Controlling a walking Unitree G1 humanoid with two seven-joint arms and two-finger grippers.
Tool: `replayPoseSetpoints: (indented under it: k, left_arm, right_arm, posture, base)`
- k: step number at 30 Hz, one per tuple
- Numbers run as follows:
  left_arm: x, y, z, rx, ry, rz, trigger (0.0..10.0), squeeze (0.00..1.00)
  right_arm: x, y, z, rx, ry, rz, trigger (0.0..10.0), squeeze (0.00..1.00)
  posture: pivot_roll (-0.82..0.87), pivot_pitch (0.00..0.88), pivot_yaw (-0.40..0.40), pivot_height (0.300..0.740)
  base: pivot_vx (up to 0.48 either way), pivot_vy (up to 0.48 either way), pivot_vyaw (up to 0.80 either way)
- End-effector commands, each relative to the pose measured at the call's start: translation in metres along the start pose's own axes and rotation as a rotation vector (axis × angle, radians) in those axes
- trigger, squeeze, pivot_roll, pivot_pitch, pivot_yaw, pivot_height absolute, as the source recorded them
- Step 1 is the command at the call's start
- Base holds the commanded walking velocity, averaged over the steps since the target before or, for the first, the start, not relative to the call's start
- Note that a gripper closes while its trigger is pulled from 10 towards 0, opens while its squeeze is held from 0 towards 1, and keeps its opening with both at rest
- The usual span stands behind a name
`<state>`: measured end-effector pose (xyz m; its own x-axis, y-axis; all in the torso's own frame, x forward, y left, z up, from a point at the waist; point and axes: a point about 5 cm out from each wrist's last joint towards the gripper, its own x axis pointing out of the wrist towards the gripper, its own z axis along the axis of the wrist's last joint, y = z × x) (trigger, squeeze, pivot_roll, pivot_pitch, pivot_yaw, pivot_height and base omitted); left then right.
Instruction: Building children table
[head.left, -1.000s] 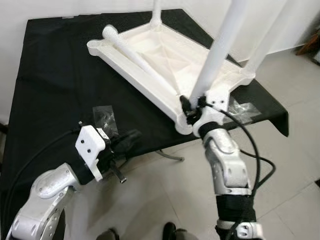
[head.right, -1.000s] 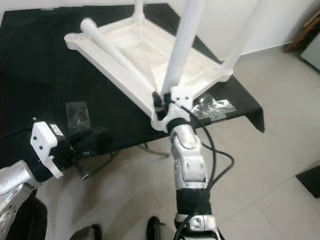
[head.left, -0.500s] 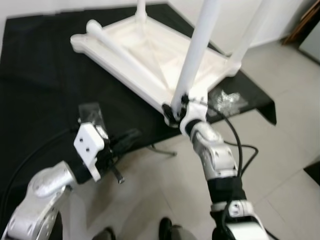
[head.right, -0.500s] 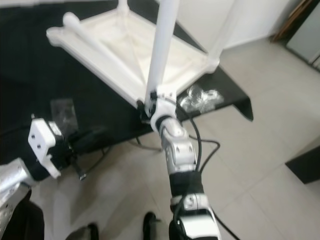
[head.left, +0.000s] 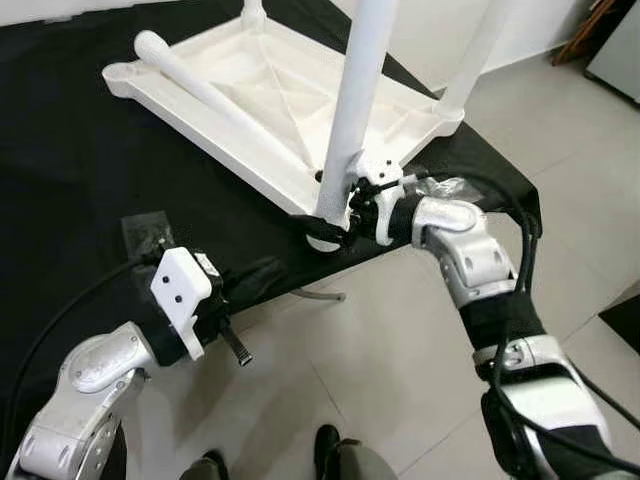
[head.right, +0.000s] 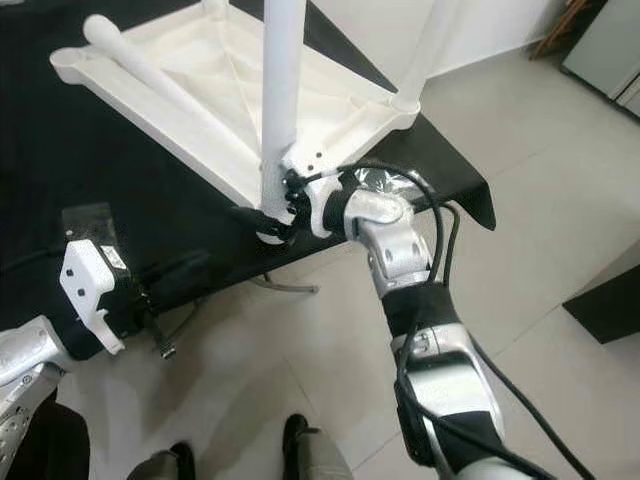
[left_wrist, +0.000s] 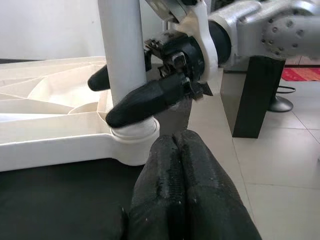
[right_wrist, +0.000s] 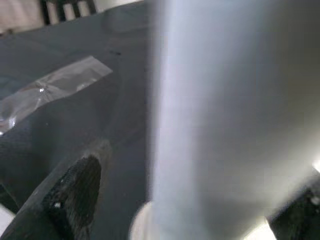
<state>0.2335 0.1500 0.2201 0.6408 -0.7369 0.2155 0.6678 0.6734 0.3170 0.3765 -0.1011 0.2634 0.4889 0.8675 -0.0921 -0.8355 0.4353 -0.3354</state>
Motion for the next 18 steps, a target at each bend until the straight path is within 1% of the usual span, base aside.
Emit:
replayPoseSetpoints:
  k: [1,2,3,4,5,6,11,14,18]
  left_arm:
    - [-0.001,-0.006,0.000,-0.015,0.000,-0.017,10.0,0.00]
    - [-0.001,-0.006,0.000,-0.015,0.000,-0.017,10.0,0.00]
    - [-0.001,-0.006,0.000,-0.015,0.000,-0.016,10.0,0.00]
    - [-0.001,-0.006,0.000,-0.014,0.002,-0.016,10.0,0.00]
    - [-0.001,-0.006,0.000,-0.014,0.002,-0.016,10.0,0.00]
    - [-0.002,-0.006,0.000,-0.014,0.002,-0.015,10.0,0.00]
    - [-0.002,-0.006,0.000,-0.013,0.003,-0.012,10.0,0.00]
    - [-0.003,-0.006,0.000,-0.014,0.004,-0.012,10.0,0.00]
    - [-0.002,-0.007,-0.001,-0.017,0.003,-0.018,10.0,0.00]
  right_arm:
    - [-0.001,-0.008,0.009,-0.029,-0.019,0.026,4.0,0.00]
    - [-0.001,-0.008,0.009,-0.029,-0.019,0.026,4.0,0.00]
    - [-0.003,-0.012,0.011,-0.044,-0.016,0.039,4.0,0.00]
    - [-0.006,-0.016,0.011,-0.079,0.011,0.039,0.0,0.00]
    - [-0.006,-0.016,0.011,-0.079,0.011,0.039,0.0,0.00]
    - [-0.008,-0.019,0.011,-0.103,0.031,0.048,0.0,0.00]
    - [-0.013,-0.023,0.010,-0.118,0.042,0.055,0.0,0.00]
    - [-0.016,-0.023,0.008,-0.111,0.033,0.068,0.0,0.00]
    - [-0.020,-0.022,-0.001,-0.075,0.027,0.036,0.0,0.00]
  posture:
    - [0.09,0.307,-0.109,0.740]
    - [0.09,0.307,-0.109,0.740]
    - [0.09,0.306,-0.111,0.740]
    - [0.10,0.306,-0.112,0.740]
    - [0.10,0.306,-0.112,0.740]
    - [0.10,0.306,-0.114,0.740]
    - [0.09,0.308,-0.118,0.740]
    - [0.07,0.306,-0.116,0.740]
    - [0.07,0.305,-0.119,0.740]
  base:
    - [0.000,0.000,0.00]
    - [0.000,0.000,0.00]
    - [0.000,0.000,0.00]
    - [0.000,0.000,0.00]
    - [0.000,0.000,0.00]
    - [0.000,0.000,0.00]
    - [0.000,0.000,0.00]
    - [0.000,0.000,0.00]
    - [0.000,0.000,0.00]
